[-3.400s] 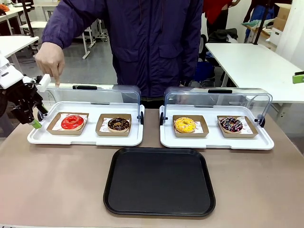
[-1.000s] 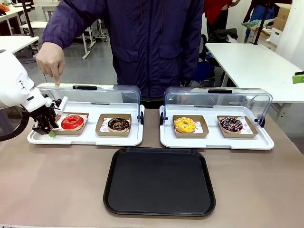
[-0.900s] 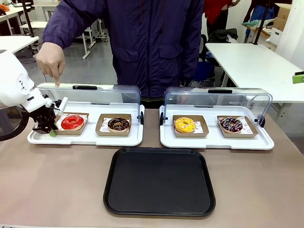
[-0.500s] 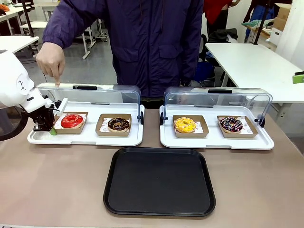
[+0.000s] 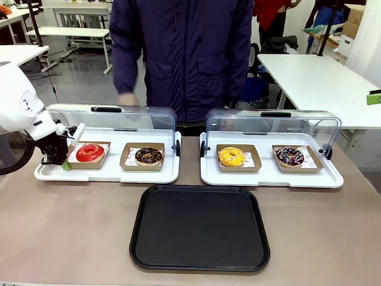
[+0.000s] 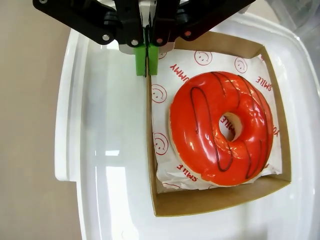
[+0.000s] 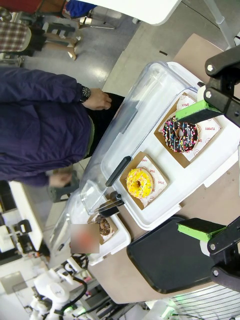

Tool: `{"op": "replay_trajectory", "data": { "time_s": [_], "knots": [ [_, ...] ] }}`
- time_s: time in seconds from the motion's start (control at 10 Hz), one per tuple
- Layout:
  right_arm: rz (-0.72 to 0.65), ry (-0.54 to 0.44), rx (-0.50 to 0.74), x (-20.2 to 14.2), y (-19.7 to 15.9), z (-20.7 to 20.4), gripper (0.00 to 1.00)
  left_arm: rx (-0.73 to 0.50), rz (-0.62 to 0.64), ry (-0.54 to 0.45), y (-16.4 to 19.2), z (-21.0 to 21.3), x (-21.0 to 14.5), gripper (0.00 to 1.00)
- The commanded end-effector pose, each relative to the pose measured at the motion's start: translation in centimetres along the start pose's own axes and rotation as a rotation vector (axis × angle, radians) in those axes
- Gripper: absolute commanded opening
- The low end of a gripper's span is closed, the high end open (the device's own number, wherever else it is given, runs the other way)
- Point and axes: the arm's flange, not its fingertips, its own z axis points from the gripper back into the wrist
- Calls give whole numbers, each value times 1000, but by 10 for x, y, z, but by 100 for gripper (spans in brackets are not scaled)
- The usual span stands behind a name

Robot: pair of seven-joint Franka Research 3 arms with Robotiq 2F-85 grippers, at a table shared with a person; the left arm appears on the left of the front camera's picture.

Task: Move the first donut from the left to the tray.
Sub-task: Pick up the Paper togo box containing the Donut indicated by the person and place it on the Handle tray.

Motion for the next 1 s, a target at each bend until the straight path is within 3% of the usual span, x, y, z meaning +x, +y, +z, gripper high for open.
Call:
{"op": "replay_trajectory", "data": {
  "time_s": [0.0,0.2,0.5,0.9],
  "knots": [
    [9,-25,4,2,-1,-1,100,14,-1,5,-2,-1,0,0],
    [9,-25,4,2,-1,-1,100,4,0,1,0,0,0,1],
    [9,-25,4,2,-1,-1,100,138,17,-22,-11,43,16,1],
    [9,-25,4,2,-1,-1,100,229,-34,-55,-50,93,78,1]
  ]
}}
